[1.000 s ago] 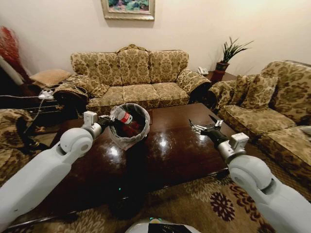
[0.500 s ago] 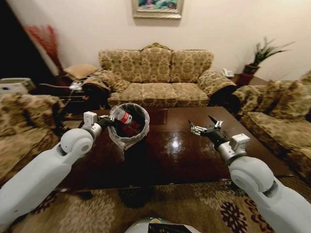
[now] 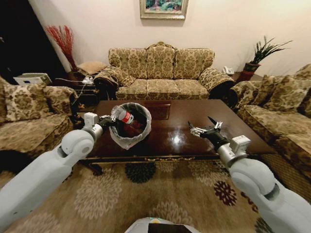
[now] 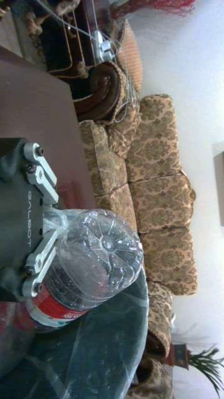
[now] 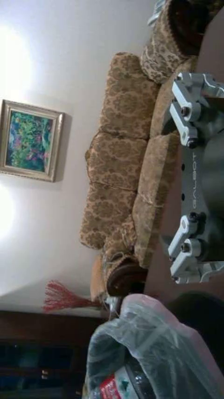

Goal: Move to the front of the table and place the trash on the table into the trash bin.

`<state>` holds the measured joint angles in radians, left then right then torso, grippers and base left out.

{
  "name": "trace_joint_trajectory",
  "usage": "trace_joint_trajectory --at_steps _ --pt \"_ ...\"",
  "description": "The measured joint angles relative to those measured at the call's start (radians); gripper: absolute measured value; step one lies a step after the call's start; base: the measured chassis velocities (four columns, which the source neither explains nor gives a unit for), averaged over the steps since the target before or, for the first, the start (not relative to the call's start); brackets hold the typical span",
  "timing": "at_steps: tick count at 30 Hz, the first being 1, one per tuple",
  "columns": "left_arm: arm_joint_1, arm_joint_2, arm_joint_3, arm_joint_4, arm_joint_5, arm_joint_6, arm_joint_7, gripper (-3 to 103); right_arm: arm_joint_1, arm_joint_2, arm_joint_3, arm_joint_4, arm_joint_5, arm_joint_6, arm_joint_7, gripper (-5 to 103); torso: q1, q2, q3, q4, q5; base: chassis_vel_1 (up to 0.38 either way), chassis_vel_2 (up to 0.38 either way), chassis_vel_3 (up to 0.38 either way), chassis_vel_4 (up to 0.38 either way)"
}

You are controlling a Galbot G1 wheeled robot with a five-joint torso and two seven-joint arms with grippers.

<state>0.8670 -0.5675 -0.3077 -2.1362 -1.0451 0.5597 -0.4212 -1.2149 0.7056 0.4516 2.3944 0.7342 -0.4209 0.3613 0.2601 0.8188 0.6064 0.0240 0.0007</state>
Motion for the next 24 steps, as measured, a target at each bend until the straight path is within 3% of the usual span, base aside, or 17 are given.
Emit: trace_joint_trajectory --at_steps 10,16,24 --pt "0.010 -0.004 0.004 -0.027 -0.003 -0.002 -0.005 1 -0.068 0.012 0.026 0.005 -0.059 0.021 -0.068 100 0.000 0.001 0.000 -0.0005 -0.0006 0.179 -0.145 -0.169 0.156" --pt "0.014 0.001 0.004 -0.040 -0.006 -0.012 -0.012 1 -0.091 0.022 0.017 0.000 -0.134 0.028 -0.080 100 0.002 0.000 0.001 -0.0004 -0.0003 -0.015 0.038 0.024 -0.047" --pt "0.011 0.007 0.010 -0.052 -0.014 -0.012 -0.012 1 -0.112 0.035 0.015 0.008 -0.149 0.027 -0.080 100 0.000 0.000 0.000 -0.0001 -0.0004 0.102 0.095 -0.086 -0.088"
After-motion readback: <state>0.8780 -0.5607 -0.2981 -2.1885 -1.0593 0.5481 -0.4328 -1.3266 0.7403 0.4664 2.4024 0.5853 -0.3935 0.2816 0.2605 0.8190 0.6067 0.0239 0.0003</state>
